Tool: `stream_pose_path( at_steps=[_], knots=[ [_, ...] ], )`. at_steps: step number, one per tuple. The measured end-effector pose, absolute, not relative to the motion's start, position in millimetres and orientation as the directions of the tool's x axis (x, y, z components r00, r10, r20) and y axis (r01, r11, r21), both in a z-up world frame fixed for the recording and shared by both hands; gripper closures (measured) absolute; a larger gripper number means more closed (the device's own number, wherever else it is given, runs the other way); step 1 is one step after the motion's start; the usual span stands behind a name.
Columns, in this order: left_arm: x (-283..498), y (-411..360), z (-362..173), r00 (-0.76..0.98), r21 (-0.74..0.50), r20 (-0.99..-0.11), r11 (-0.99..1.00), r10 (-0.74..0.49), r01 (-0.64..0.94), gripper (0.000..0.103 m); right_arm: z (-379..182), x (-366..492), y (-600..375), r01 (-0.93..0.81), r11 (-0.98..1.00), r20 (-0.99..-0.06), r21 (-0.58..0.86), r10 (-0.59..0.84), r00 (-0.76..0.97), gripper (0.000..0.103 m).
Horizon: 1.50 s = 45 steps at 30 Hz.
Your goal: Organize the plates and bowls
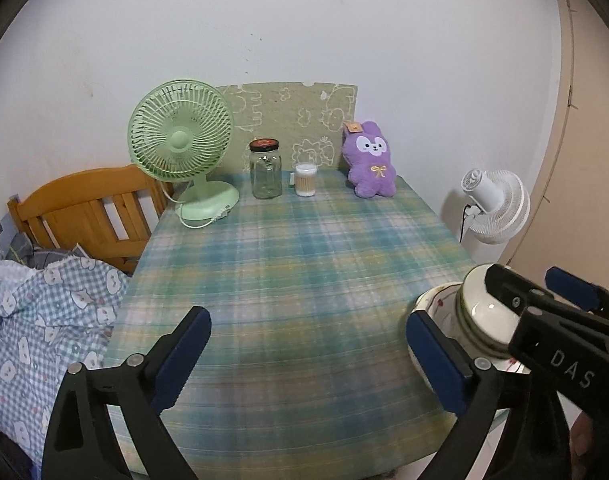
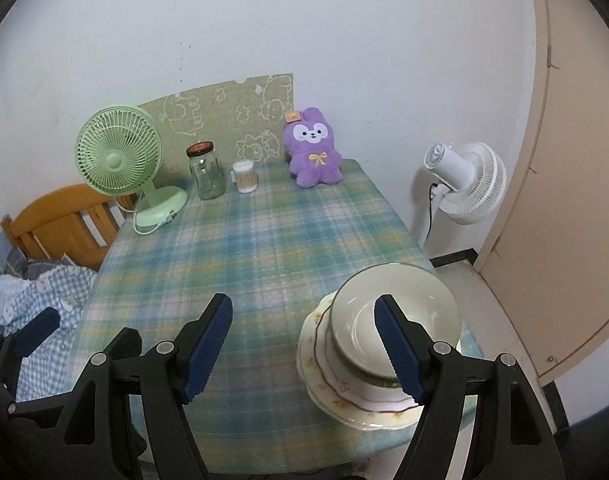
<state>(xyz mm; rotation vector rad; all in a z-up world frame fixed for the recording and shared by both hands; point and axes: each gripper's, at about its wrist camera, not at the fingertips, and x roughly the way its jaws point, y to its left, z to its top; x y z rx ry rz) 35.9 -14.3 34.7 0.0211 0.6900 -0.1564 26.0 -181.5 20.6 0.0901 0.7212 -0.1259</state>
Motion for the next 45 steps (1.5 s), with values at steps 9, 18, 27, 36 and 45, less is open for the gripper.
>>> stream_pose_path(
  at_steps=[9, 18, 27, 36, 45],
  knots=[
    [24, 15, 16, 0.775, 0.015, -0.629, 0.995, -0.07, 0.101, 0.0, 7, 12, -164, 0.149, 0.988, -0.645, 0.032, -0.093, 0.758, 0.02],
    [0, 33, -14, 0.802, 0.015, -0.597, 0.999, -0.024, 0.04, 0.0, -31, -4, -156, 0.096, 0.995, -0.616, 0.01, -0.07, 0.785, 0.02],
    [-15, 34, -25, 0.842, 0.007, -0.538, 1.0, -0.02, 0.028, 0.0, -47, -21, -151, 0.057, 0.998, -0.588, 0.022, -0.033, 0.808, 0.019],
    [-21, 39, -29, 0.852, -0.015, -0.523, 1.0, -0.012, 0.004, 0.0, -51, -27, -146, 0.049, 0.999, -0.579, 0.007, -0.036, 0.814, 0.019],
    [-18, 42, -31, 0.842, -0.04, -0.539, 0.999, -0.022, 0.001, 0.0, -53, -26, -145, 0.05, 0.999, -0.579, 0.002, -0.04, 0.814, 0.019]
  ],
)
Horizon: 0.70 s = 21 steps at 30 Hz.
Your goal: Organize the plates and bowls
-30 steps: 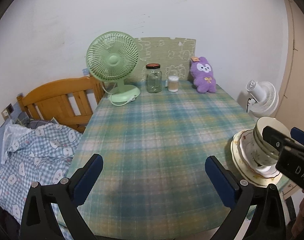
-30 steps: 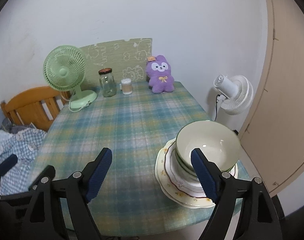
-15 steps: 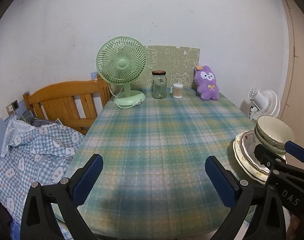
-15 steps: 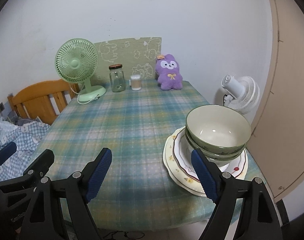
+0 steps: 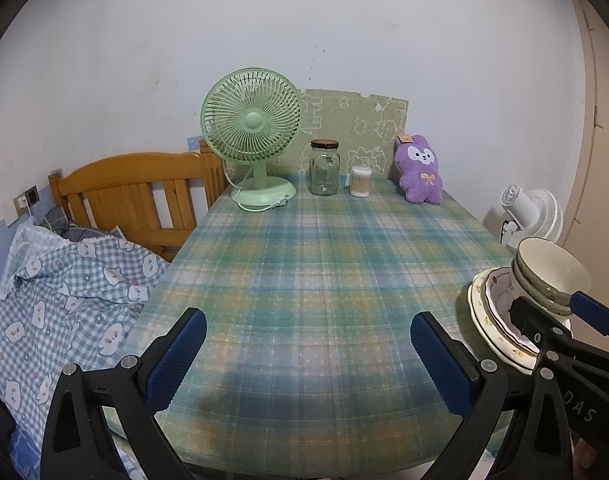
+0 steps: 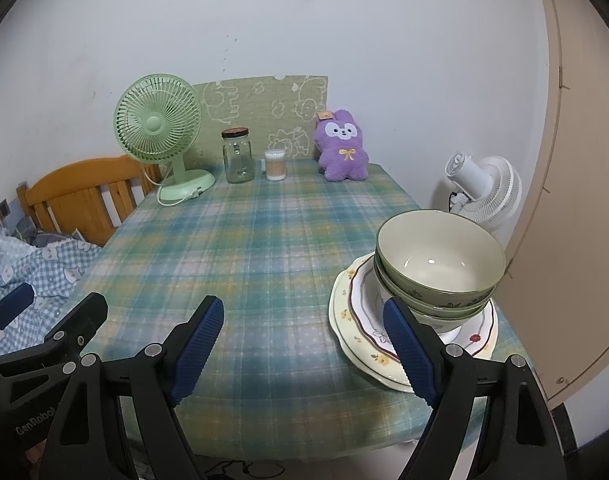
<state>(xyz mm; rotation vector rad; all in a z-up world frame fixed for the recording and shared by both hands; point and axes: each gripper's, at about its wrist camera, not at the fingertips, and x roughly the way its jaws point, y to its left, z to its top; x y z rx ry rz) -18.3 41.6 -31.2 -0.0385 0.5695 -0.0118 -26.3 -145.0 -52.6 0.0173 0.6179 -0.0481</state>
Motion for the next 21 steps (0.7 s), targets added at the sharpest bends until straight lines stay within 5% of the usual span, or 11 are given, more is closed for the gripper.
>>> stream_pose_path(
  at_steps=[21],
  knots=[
    [-18.7, 37.9, -24.9, 0.852, -0.041, -0.523, 0.999, -0.028, 0.007, 0.0, -51.0, -27.2, -149.3, 0.053, 0.999, -0.573, -0.004, -0.046, 0.818, 0.019]
  ],
)
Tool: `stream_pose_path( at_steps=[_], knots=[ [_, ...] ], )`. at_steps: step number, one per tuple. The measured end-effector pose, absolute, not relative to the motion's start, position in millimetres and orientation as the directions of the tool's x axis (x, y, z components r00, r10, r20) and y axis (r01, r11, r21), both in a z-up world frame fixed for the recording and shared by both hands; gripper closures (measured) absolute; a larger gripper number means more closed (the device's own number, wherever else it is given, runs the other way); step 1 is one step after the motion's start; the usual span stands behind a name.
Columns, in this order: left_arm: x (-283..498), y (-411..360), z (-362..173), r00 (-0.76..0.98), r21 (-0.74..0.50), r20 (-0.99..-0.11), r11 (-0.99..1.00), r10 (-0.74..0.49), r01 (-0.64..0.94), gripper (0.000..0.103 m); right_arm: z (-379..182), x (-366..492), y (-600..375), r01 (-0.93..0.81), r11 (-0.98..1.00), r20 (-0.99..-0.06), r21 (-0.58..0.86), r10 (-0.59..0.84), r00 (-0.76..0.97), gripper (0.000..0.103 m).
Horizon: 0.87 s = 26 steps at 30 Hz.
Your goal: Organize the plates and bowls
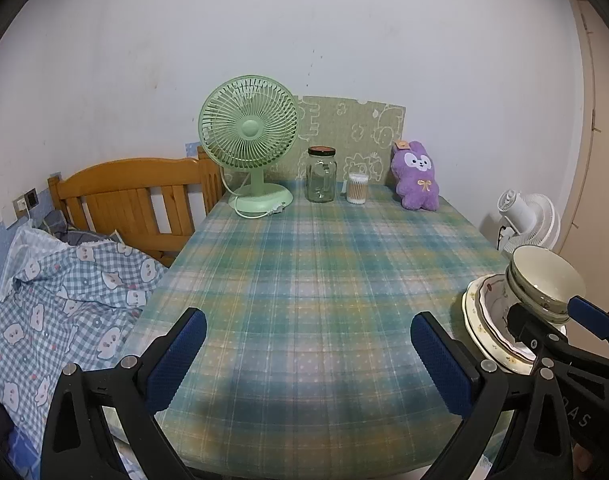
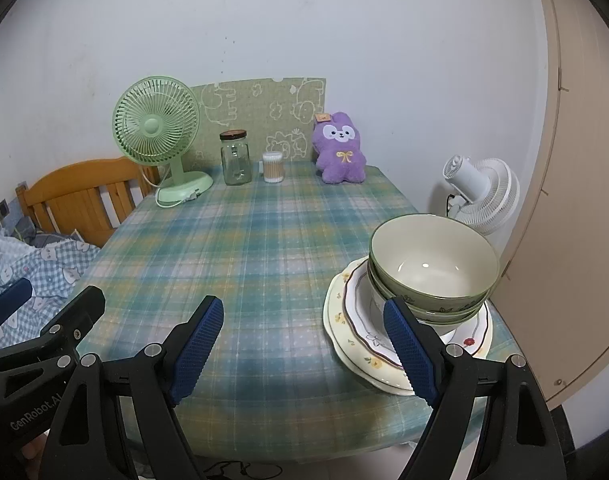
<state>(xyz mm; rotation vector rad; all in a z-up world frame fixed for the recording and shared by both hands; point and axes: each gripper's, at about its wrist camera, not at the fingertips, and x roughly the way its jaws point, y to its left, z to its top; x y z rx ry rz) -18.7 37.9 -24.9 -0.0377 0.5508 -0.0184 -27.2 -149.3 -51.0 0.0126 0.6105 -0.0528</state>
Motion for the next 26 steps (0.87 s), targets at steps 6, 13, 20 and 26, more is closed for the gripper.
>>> stream_pose_path(
  at_steps=[6, 13, 20, 26],
  knots=[
    [-19.3, 37.4, -23.7, 0.852, -0.041, -0.523, 0.999, -0.028, 0.008, 0.0, -50.5, -27.3, -149.3, 0.053, 0.999, -0.573, -0.003, -0.045, 0.818, 0.019],
    [-20.9, 37.5, -22.7, 0.852, -0.044, -0.523, 0.999, -0.022, -0.001, 0.0, -50.0, -30.3, -148.8, 0.046, 0.999, -0.572, -0.007, -0.042, 0.819, 0.018],
    [-22.1, 37.4, -22.5, 0.853, -0.044, -0.522, 0.999, -0.02, -0.004, 0.0, -49.4, -32.0, -148.9, 0.043, 0.999, -0.57, -0.006, -0.039, 0.82, 0.018],
    [-22.0, 36.3, -20.7, 0.853, -0.043, -0.521, 0.999, -0.018, -0.005, 0.0, -49.9, -31.6, -148.8, 0.042, 0.999, -0.573, -0.007, -0.039, 0.819, 0.018]
  ],
)
